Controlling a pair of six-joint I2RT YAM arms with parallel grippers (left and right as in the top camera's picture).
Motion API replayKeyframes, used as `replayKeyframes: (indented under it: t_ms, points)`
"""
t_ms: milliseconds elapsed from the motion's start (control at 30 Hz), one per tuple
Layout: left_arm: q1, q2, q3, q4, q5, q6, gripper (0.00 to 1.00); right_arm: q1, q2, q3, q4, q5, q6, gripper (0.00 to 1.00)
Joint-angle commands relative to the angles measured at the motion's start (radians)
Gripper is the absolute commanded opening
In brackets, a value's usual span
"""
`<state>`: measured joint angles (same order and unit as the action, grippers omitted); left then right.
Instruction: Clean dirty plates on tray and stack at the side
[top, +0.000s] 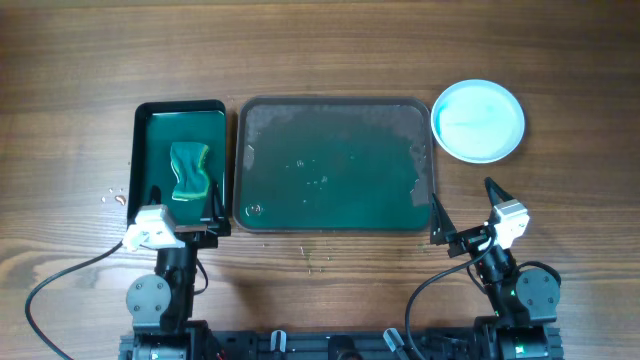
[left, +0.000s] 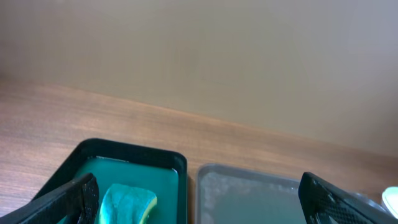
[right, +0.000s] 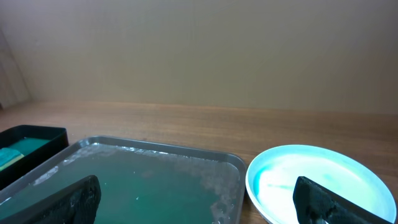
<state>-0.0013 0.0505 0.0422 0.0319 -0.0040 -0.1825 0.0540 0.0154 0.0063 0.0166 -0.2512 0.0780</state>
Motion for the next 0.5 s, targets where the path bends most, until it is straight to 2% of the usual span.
replayKeyframes:
  t_ms: [0,133,300,467]
  points:
    - [0.006,-0.035,-0.036,0.029,-0.033,-0.008,1.0,0.005,-0.012,-0.001,0.006,-0.008,0.01,1.0]
    - [0.006,-0.039,-0.036,0.006,-0.035,-0.008,1.0,0.005,-0.012,-0.001,0.006,-0.008,0.01,1.0]
    - [0.006,-0.048,-0.036,-0.103,-0.011,-0.009,1.0,0.005,-0.012,-0.001,0.006,-0.008,0.01,1.0]
    - [0.006,-0.048,-0.036,-0.106,-0.001,-0.008,1.0,0.005,-0.012,-0.001,0.005,-0.008,0.01,1.0]
